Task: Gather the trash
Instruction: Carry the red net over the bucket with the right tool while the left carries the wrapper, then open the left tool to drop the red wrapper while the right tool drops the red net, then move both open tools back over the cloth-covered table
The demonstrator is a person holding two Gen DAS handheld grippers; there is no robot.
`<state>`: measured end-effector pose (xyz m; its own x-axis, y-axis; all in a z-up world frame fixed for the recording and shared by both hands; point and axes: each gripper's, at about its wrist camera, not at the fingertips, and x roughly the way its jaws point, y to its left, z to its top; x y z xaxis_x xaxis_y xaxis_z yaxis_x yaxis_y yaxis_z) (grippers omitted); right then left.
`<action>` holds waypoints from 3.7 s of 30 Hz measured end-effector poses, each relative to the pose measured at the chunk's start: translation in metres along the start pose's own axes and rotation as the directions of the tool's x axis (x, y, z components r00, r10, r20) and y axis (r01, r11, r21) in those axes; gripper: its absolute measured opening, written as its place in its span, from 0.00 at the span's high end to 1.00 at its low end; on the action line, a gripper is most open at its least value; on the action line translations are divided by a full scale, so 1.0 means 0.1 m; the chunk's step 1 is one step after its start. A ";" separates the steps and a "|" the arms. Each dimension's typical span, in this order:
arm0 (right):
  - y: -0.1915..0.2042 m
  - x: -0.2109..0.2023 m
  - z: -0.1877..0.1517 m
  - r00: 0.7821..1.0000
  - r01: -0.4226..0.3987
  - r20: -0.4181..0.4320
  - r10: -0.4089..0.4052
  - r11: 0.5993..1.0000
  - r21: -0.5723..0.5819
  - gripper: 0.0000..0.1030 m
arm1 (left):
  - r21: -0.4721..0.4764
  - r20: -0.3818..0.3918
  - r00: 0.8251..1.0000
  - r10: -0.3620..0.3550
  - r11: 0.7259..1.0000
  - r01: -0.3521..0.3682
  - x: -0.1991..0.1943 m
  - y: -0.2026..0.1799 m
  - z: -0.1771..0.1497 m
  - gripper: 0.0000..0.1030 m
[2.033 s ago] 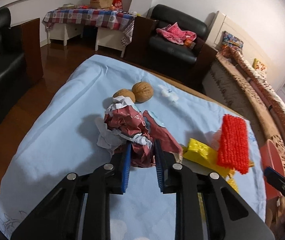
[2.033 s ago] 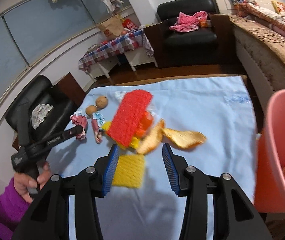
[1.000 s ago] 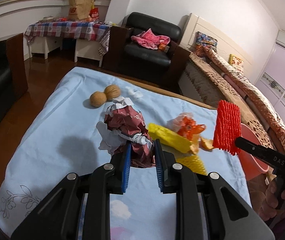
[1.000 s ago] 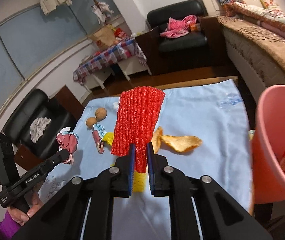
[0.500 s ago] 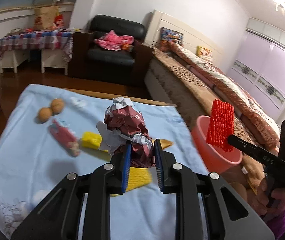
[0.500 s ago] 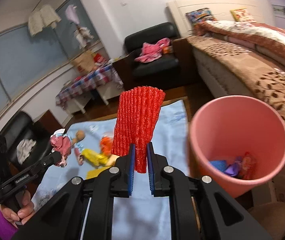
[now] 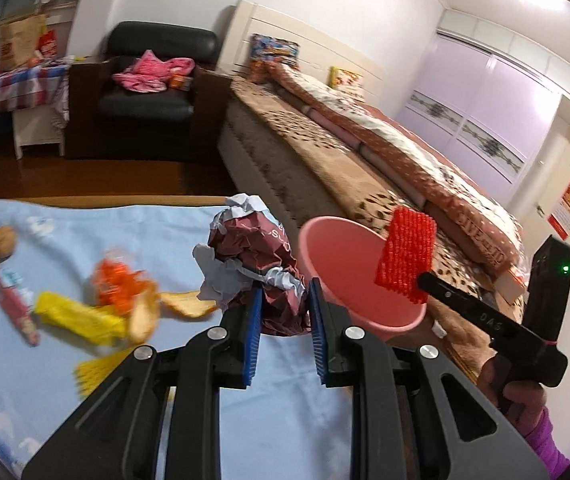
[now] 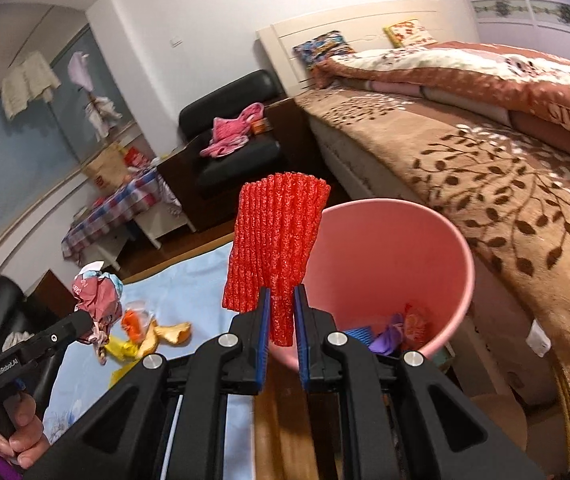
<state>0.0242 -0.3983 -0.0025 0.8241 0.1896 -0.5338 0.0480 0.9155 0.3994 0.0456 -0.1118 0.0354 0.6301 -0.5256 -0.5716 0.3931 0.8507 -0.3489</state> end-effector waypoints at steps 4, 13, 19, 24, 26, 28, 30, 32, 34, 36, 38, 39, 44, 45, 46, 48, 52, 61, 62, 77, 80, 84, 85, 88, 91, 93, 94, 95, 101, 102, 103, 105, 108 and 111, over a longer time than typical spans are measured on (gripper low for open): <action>-0.14 0.02 0.01 1.000 0.016 0.003 -0.016 1.000 0.024 0.89 | 0.044 -0.018 0.999 -0.040 0.998 0.041 0.16 -0.23 0.02 0.79; -0.35 0.08 0.01 0.998 0.056 -0.009 -0.055 0.997 0.044 0.89 | 0.121 -0.062 0.994 -0.093 0.988 0.100 0.57 -0.67 0.04 0.79; -0.45 0.13 0.01 0.997 0.069 -0.019 -0.068 0.996 0.055 0.89 | 0.137 -0.112 0.989 -0.097 0.984 0.112 0.84 -0.79 0.02 0.79; -0.52 0.19 0.01 0.996 0.081 -0.027 -0.079 0.994 0.070 0.89 | 0.156 -0.141 0.985 -0.096 0.981 0.118 1.00 -0.86 -0.02 0.79; -0.55 0.21 0.01 0.996 0.087 -0.031 -0.085 0.994 0.071 0.88 | 0.157 -0.154 0.984 -0.095 0.980 0.119 1.07 -0.87 -0.03 0.79; -0.56 0.24 0.01 0.995 0.097 -0.033 -0.095 0.993 0.068 0.88 | 0.150 -0.169 0.981 -0.093 0.982 0.119 1.14 -0.87 -0.04 0.79; -0.56 0.27 0.02 0.994 0.102 -0.034 -0.099 0.993 0.066 0.87 | 0.145 -0.177 0.980 -0.093 0.982 0.119 1.18 -0.87 -0.04 0.79; -0.57 0.29 0.02 0.994 0.104 -0.035 -0.102 0.993 0.063 0.87 | 0.149 -0.176 0.981 -0.087 0.982 0.114 1.22 -0.88 -0.05 0.79; -0.58 0.31 0.03 0.993 0.111 -0.035 -0.109 0.992 0.061 0.85 | 0.154 -0.182 0.980 -0.078 0.982 0.107 1.26 -0.89 -0.04 0.78; -0.59 0.33 0.04 0.992 0.120 -0.033 -0.118 0.991 0.057 0.78 | 0.147 -0.198 0.978 -0.071 0.984 0.102 1.31 -0.88 -0.04 0.73; -0.61 0.35 0.04 0.992 0.127 -0.033 -0.125 0.991 0.053 0.76 | 0.136 -0.210 0.976 -0.064 0.986 0.094 1.35 -0.87 -0.03 0.68; -0.63 0.36 0.05 0.991 0.128 -0.034 -0.126 0.990 0.053 0.76 | 0.128 -0.211 0.975 -0.065 0.987 0.093 1.36 -0.85 -0.03 0.68; -0.66 0.38 0.05 0.991 0.128 -0.040 -0.126 0.990 0.054 0.75 | 0.115 -0.215 0.975 -0.060 0.990 0.086 1.38 -0.82 -0.01 0.67; -0.65 0.38 0.04 0.991 0.127 -0.041 -0.125 0.991 0.049 0.75 | 0.108 -0.215 0.975 -0.062 0.990 0.087 1.38 -0.81 -0.01 0.67; -0.64 0.38 0.04 0.991 0.126 -0.041 -0.124 0.991 0.044 0.75 | 0.105 -0.215 0.975 -0.062 0.991 0.086 1.38 -0.80 -0.01 0.67; -0.61 0.37 0.03 0.992 0.121 -0.042 -0.120 0.992 0.041 0.75 | 0.103 -0.212 0.975 -0.060 0.991 0.084 1.35 -0.78 0.00 0.67; -0.50 0.31 0.00 0.996 0.079 -0.047 -0.077 0.996 0.039 0.73 | 0.124 -0.188 0.981 -0.041 0.990 0.065 1.27 -0.74 0.01 0.67; 0.15 0.12 -0.32 0.999 -0.047 -0.019 0.046 0.998 -0.049 0.69 | 0.080 -0.093 0.996 0.012 0.997 -0.005 0.84 -0.33 0.11 0.67; 0.23 0.13 -0.38 0.998 -0.053 -0.033 0.051 0.996 -0.067 0.69 | 0.074 -0.086 0.996 0.015 0.997 -0.008 0.79 -0.29 0.11 0.67; 0.54 0.36 -0.91 0.983 -0.055 -0.184 0.024 0.984 -0.170 0.69 | 0.041 0.042 0.998 0.051 0.998 -0.053 0.00 0.20 0.00 0.67; 0.56 0.46 -1.04 0.983 -0.030 -0.182 -0.014 0.971 -0.237 0.69 | 0.032 0.057 0.996 0.064 0.997 -0.066 -0.11 0.28 -0.02 0.67; 0.68 0.45 -1.12 0.988 -0.052 -0.154 0.012 0.965 -0.256 0.69 | 0.004 0.075 0.993 0.095 0.995 -0.096 -0.25 0.43 -0.05 0.67; 0.69 0.47 -1.12 0.987 -0.054 -0.163 0.011 0.963 -0.263 0.69 | -0.007 0.076 0.992 0.103 0.995 -0.103 -0.28 0.47 -0.06 0.67; 0.69 0.47 -1.12 0.986 -0.059 -0.166 0.016 0.965 -0.255 0.69 | -0.030 0.079 0.989 0.128 0.992 -0.126 -0.36 0.58 -0.10 0.67; 0.67 0.45 -1.09 0.985 -0.072 -0.168 0.032 0.969 -0.235 0.69 | -0.051 0.085 0.984 0.159 0.987 -0.155 -0.44 0.68 -0.12 0.67; 0.65 0.42 -1.04 0.984 -0.096 -0.169 0.059 0.970 -0.223 0.69 | -0.064 0.085 0.980 0.178 0.983 -0.173 -0.49 0.75 -0.13 0.67; 0.62 0.39 -0.99 0.984 -0.109 -0.158 0.077 0.973 -0.205 0.69 | -0.070 0.084 0.979 0.185 0.981 -0.179 -0.50 0.78 -0.13 0.67; 0.60 0.36 -0.94 0.989 -0.095 -0.134 0.069 0.976 -0.197 0.69 | -0.078 0.084 0.977 0.194 0.979 -0.187 -0.52 0.81 -0.14 0.67; 0.41 0.36 -0.75 0.994 -0.048 -0.106 0.030 0.985 -0.168 0.69 | -0.089 0.093 0.973 0.210 0.975 -0.202 -0.57 0.82 -0.13 0.67; 0.38 0.36 -0.73 0.995 -0.033 -0.099 0.016 0.985 -0.171 0.69 | -0.086 0.095 0.973 0.212 0.975 -0.204 -0.57 0.81 -0.13 0.67; 0.35 0.35 -0.69 0.996 -0.011 -0.088 -0.005 0.984 -0.176 0.69 | -0.084 0.096 0.972 0.214 0.975 -0.206 -0.56 0.82 -0.11 0.67; 0.28 0.33 -0.64 0.997 0.011 -0.070 -0.024 0.984 -0.178 0.69 | -0.080 0.094 0.971 0.222 0.973 -0.214 -0.55 0.82 -0.11 0.67; 0.28 0.35 -0.62 0.998 0.027 -0.058 -0.040 0.978 -0.206 0.66 | -0.089 0.082 0.970 0.227 0.971 -0.220 -0.52 0.87 -0.11 0.67; 0.38 0.37 -0.65 0.991 -0.016 -0.133 -0.019 0.966 -0.257 0.62 | -0.085 0.064 0.975 0.214 0.974 -0.208 -0.51 0.91 -0.12 0.67</action>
<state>0.0200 -0.3332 -0.0554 0.7403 0.2177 -0.6360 -0.1117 0.9728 0.2030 0.0407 -0.0078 0.0238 0.7411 -0.3306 -0.5843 0.1950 0.9388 -0.2839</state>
